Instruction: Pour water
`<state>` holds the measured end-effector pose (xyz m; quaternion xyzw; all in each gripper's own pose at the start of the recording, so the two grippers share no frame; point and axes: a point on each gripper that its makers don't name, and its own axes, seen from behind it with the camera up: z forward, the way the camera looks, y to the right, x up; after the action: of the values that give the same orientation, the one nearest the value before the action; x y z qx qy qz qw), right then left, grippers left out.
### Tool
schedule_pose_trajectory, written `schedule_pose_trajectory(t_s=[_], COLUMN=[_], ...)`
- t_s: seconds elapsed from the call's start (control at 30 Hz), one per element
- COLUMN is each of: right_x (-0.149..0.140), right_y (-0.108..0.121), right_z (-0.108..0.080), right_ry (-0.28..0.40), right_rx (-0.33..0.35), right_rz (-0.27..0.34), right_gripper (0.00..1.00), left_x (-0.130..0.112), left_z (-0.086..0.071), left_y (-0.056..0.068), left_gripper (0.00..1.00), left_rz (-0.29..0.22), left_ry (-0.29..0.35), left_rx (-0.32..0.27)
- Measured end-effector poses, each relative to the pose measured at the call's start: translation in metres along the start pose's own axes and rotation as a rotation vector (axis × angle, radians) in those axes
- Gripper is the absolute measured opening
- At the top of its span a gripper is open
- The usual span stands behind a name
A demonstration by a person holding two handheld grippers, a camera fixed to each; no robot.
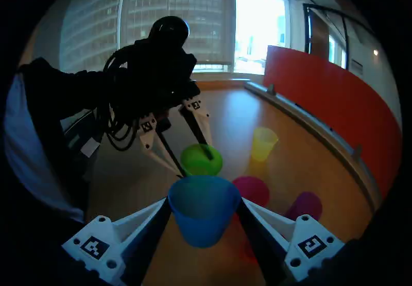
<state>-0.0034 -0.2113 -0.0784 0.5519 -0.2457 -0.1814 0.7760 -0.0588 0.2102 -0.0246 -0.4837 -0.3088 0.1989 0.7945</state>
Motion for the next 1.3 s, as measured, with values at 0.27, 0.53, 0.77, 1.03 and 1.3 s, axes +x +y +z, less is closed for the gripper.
schedule_pose_trajectory(t_s=[0.27, 0.53, 0.77, 1.03, 1.3], right_x=[-0.013, -0.023, -0.026, -0.029, -0.03], right_y=[-0.006, -0.007, -0.006, -0.006, -0.006], right_z=[0.012, 0.022, 0.027, 0.031, 0.032], right_ry=[-0.022, -0.04, -0.045, -0.053, -0.057], right_rx=[0.023, 0.034, 0.037, 0.04, 0.039], right_rz=[0.014, 0.013, 0.017, 0.017, 0.015], right_gripper=[0.92, 0.92, 0.92, 0.91, 0.92], left_x=[-0.005, -0.007, -0.009, -0.011, -0.014], left_z=[0.006, 0.012, 0.016, 0.018, 0.019], left_y=[-0.002, -0.003, -0.007, -0.007, -0.009], left_gripper=[0.83, 0.83, 0.83, 0.83, 0.83], left_rz=[-0.006, -0.013, -0.02, -0.024, -0.026], left_ry=[-0.011, -0.004, 0.0, 0.007, 0.008], left_rx=[-0.011, -0.026, -0.026, -0.032, -0.029])
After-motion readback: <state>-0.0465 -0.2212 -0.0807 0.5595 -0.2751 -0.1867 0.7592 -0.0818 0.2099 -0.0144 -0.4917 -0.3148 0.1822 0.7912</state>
